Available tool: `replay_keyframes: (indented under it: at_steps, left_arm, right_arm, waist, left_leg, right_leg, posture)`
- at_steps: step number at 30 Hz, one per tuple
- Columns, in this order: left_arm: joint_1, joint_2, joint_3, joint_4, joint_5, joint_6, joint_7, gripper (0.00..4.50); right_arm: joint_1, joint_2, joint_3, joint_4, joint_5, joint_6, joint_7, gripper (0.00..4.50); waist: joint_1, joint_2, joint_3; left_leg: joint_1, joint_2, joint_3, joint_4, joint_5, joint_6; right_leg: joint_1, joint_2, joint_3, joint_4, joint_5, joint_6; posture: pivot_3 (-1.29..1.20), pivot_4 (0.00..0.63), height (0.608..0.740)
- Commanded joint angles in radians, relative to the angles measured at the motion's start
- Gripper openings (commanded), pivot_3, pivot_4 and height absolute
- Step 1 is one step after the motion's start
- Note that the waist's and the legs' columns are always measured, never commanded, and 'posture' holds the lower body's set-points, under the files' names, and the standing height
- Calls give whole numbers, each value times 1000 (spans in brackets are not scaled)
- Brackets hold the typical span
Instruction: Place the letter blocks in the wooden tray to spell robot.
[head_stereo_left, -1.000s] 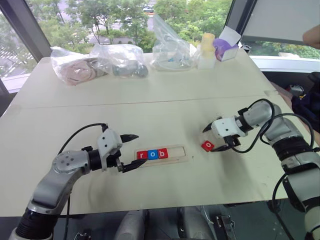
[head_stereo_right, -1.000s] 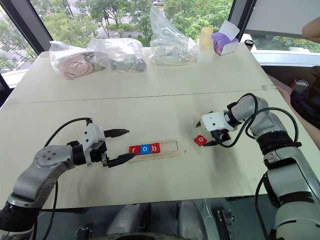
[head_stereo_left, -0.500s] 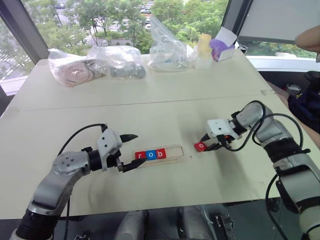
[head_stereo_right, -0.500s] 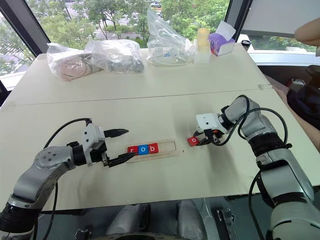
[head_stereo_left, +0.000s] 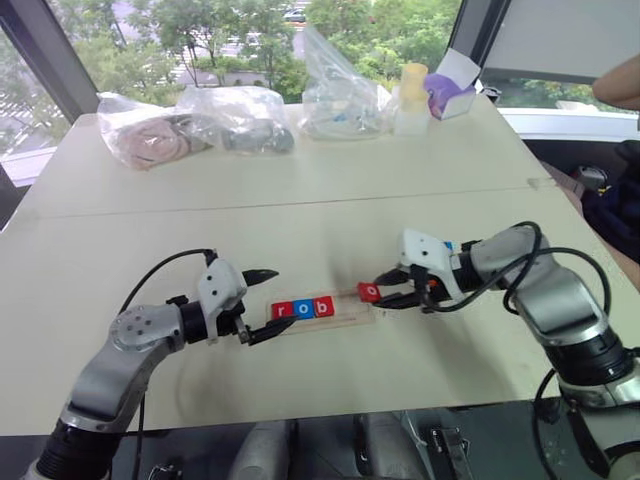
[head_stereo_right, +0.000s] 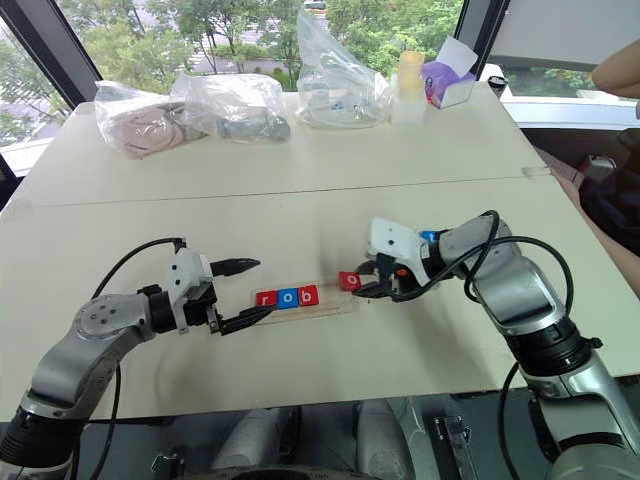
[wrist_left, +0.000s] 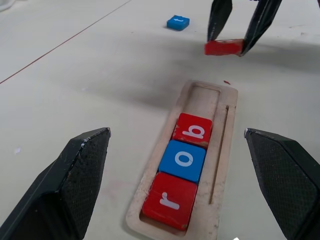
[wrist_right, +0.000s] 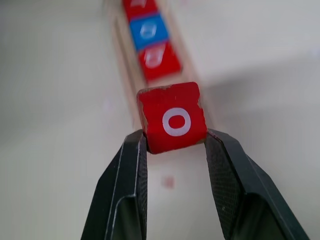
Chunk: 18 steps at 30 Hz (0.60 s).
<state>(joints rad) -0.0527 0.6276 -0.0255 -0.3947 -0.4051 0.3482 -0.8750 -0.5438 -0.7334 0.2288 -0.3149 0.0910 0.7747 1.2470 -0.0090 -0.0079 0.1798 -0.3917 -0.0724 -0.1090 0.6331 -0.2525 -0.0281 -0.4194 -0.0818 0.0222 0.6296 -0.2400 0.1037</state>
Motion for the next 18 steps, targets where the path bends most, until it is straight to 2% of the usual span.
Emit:
replay_keyframes:
  at_steps: [1,9,18]
  left_arm:
    - [-15,8,6,-31,-18,10,-6,4500]
    - [-20,22,17,-39,-28,31,-15,4500]
    - [-18,23,18,-48,-31,39,-3,4500]
  right_arm:
    - [7,45,63,-64,-81,-18,-161,1098]
    - [-11,54,147,-90,-102,39,-249,1098]
    - [-28,6,210,-133,-99,49,-223,1098]
  waist:
    - [0,0,0]
    - [-2,0,0]
    - [-2,0,0]
  left_leg:
    - [0,0,0,0,0,0]
    - [-1,0,0,0,0,0]
    - [-1,0,0,0,0,0]
  right_leg:
    - [0,0,0,0,0,0]
    - [0,0,0,0,0,0]
    - [-1,1,0,0,0,0]
  posture:
    - [0,150,740]
    - [0,150,740]
    - [0,150,740]
